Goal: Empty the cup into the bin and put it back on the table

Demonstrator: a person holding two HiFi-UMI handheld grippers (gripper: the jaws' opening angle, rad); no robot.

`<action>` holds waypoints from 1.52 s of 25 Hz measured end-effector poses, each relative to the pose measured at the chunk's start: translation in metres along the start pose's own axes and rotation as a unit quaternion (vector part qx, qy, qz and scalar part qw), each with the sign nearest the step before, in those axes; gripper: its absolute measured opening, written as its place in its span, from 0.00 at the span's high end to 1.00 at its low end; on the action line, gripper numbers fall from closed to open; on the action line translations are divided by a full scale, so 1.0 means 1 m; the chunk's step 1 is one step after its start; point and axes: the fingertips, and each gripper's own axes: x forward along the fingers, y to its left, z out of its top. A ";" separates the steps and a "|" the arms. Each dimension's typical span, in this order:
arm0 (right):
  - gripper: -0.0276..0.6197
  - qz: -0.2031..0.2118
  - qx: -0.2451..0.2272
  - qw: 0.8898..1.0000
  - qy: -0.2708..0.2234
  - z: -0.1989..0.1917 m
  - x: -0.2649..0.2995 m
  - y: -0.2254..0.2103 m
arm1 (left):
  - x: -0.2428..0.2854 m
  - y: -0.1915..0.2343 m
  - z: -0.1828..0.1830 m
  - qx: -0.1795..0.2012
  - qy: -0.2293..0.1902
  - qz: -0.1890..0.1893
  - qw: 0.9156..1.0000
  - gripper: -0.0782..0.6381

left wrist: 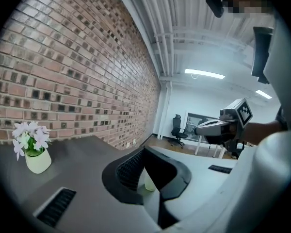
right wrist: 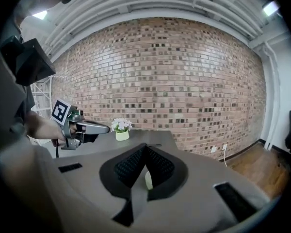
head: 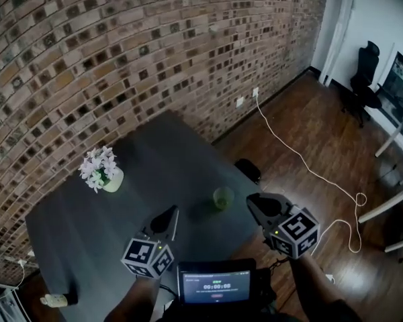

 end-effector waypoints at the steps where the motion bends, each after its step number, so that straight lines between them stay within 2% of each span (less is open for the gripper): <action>1: 0.95 0.007 0.000 1.000 0.011 -0.003 0.006 -0.002 | 0.003 0.001 -0.002 -0.001 0.004 0.000 1.000 0.90; 8: 0.95 0.051 -0.010 0.998 0.048 -0.016 0.036 -0.017 | 0.018 0.011 -0.014 -0.018 0.014 0.045 0.999 0.90; 12: 0.95 0.070 -0.020 0.995 0.070 -0.029 0.049 -0.026 | 0.029 0.009 -0.035 -0.017 0.043 0.053 0.998 0.90; 15: 0.95 0.093 -0.027 0.991 0.088 -0.040 0.059 -0.026 | 0.034 0.014 -0.051 -0.019 0.058 0.073 0.995 0.90; 19: 0.95 0.116 -0.040 0.984 0.130 -0.071 0.075 -0.030 | 0.045 0.021 -0.079 -0.025 0.088 0.095 0.991 0.90; 25: 0.95 0.128 -0.057 0.973 0.183 -0.106 0.092 -0.032 | 0.051 0.016 -0.105 -0.042 0.118 0.098 0.987 0.90; 31: 0.95 0.159 -0.086 0.949 0.260 -0.136 0.095 -0.025 | 0.056 0.012 -0.122 -0.046 0.136 0.098 0.985 0.90; 34: 0.95 0.160 -0.093 0.945 0.269 -0.148 0.101 -0.025 | 0.057 0.011 -0.131 -0.046 0.142 0.098 0.984 0.90; 36: 0.89 0.160 -0.094 0.944 0.274 -0.154 0.102 -0.025 | 0.057 0.012 -0.136 -0.045 0.147 0.101 0.983 0.90; 38: 0.89 0.163 -0.095 0.941 0.280 -0.158 0.102 -0.025 | 0.058 0.012 -0.142 -0.046 0.153 0.103 0.982 0.90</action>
